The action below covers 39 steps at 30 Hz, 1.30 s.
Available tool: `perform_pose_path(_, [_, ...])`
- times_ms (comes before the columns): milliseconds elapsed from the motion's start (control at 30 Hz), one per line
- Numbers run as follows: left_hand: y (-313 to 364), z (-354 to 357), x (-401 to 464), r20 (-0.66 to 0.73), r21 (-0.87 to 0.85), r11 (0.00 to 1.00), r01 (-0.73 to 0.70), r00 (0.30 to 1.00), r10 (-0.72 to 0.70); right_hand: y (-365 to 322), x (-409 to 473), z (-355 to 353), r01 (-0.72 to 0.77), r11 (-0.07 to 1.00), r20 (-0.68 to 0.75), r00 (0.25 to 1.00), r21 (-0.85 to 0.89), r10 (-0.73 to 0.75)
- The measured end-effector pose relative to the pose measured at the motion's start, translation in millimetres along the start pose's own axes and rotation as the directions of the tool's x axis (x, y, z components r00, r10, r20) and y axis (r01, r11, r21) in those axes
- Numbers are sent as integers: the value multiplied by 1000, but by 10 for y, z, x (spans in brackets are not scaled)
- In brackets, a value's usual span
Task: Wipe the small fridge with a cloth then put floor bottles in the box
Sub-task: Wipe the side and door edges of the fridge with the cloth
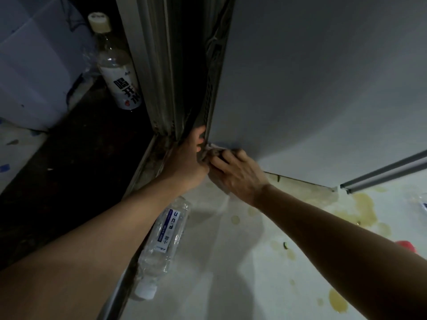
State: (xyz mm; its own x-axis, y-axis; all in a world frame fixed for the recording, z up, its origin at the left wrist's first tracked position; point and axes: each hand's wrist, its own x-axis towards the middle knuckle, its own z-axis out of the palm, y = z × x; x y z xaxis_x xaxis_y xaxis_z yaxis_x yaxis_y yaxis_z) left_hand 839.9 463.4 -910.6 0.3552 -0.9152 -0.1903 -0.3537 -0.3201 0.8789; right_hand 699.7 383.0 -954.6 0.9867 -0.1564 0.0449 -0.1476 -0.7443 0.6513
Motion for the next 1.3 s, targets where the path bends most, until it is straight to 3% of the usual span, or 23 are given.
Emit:
perform_pose_path(167, [0,81,1,-15,-2,999,33,999,-33,192,-485,113,27,1000,38,999,-13,-27])
perform_pose_path(433, [48,160,-35,-53,-39,998,57,997,-59,443,-1213,178,-63,991,149,986,-117,81])
perform_pose_path(567, [79,223,-35,-91,-38,995,91,991,-94,566,-1516,215,-85,985,117,988,-150,103])
perform_pose_path(833, [80,315,-40,-128,-78,991,105,985,-114,362,-1070,144,-116,993,88,989,-31,119])
perform_pose_path(933, [110,347,-49,-145,-2,992,125,982,-124,287,-878,163,-126,992,65,990,25,124])
perform_pose_path(1033, [199,410,-106,-263,149,968,203,952,-159,362,-1026,208,-77,997,72,994,-8,77])
perform_pose_path(1100, [261,537,-229,-307,346,924,165,950,-55,455,-1241,239,-30,998,151,988,-61,39])
perform_pose_path(1200, [393,808,-438,-161,646,755,-112,947,278,581,-1577,281,-82,994,252,963,-66,96])
perform_pose_path(1300, [561,975,-460,81,755,489,-436,802,591,611,-1839,251,-129,991,343,930,-35,133])
